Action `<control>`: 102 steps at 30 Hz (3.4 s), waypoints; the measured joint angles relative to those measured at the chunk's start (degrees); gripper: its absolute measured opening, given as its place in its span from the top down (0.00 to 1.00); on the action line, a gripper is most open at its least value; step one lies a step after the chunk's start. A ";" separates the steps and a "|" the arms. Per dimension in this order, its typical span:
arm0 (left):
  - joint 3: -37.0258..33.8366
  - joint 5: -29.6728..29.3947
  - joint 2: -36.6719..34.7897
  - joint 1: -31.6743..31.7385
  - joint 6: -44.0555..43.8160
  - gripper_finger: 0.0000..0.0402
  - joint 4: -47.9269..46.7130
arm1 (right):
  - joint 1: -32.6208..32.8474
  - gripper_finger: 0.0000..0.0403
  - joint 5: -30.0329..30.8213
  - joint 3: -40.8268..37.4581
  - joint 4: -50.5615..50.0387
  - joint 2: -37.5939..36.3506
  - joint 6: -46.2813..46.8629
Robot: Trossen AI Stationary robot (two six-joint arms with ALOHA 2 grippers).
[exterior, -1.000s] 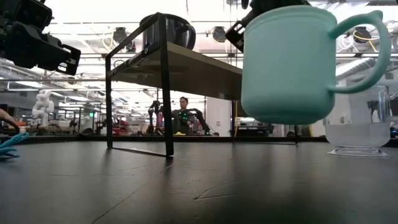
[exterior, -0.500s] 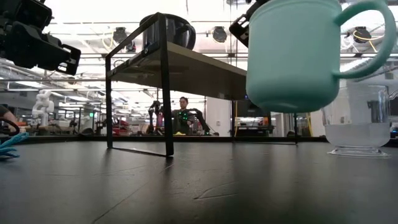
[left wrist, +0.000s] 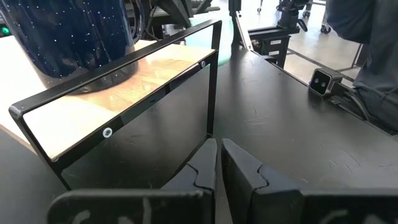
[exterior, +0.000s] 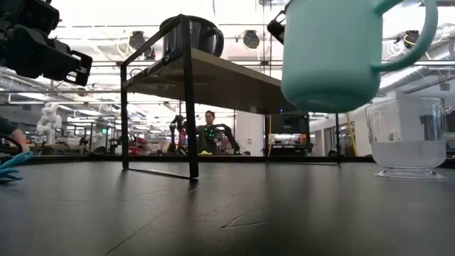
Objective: Stack small to large cups/mugs on shelf
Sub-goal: Put the blue cup on the shelf
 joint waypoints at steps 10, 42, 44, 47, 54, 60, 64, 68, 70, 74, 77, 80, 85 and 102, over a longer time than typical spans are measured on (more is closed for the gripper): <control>-0.02 -0.01 0.11 0.00 0.54 0.94 -0.73 | -2.29 1.00 -0.01 -0.04 -2.88 -2.33 -0.53; -0.02 -1.03 0.11 0.00 1.55 0.94 -1.14 | -3.98 1.00 -0.11 4.25 -8.98 -9.11 2.77; -0.02 -1.03 0.11 -0.01 1.54 0.94 -1.16 | -4.50 1.00 -0.11 6.41 -11.41 -8.77 2.88; -0.02 -1.03 0.11 -0.01 1.42 0.94 -1.17 | -5.57 1.00 -0.12 9.45 -14.13 -8.32 3.01; -0.02 -1.03 0.11 0.00 1.42 0.94 -1.20 | -9.38 1.00 -0.11 14.55 -20.93 -6.75 3.40; -0.02 -1.03 0.11 -0.01 1.78 0.94 -1.17 | -12.24 1.00 -0.06 16.58 -23.62 -3.86 3.61; -0.02 -1.03 0.11 0.00 1.84 0.94 -1.16 | -13.05 1.00 -0.08 18.73 -26.31 -1.69 2.94; -0.02 -1.03 0.11 -0.01 1.87 0.94 -1.18 | -13.14 1.00 -0.10 19.82 -26.93 -1.10 1.99; -0.02 -1.03 0.11 -0.01 1.89 0.94 -1.17 | -13.14 1.00 -0.12 19.96 -26.77 -1.20 1.64; -0.02 -1.03 0.11 -0.02 1.99 0.94 -1.16 | -13.25 1.00 -0.09 19.93 -26.91 -1.14 1.60; -0.02 -1.03 0.11 -0.01 1.99 0.94 -1.18 | -13.25 1.00 -0.11 19.93 -26.90 -1.18 1.51; -0.02 -1.03 0.11 -0.02 1.99 0.94 -1.17 | -13.24 1.00 -0.11 19.98 -26.65 -1.14 1.51; -0.02 -1.03 0.11 0.00 2.49 0.94 -1.17 | -13.76 1.00 -0.05 22.13 -26.37 -1.17 0.96; -0.02 -1.03 0.11 -0.01 2.77 0.94 -1.17 | -20.37 1.00 0.02 29.35 -29.97 -1.16 -1.44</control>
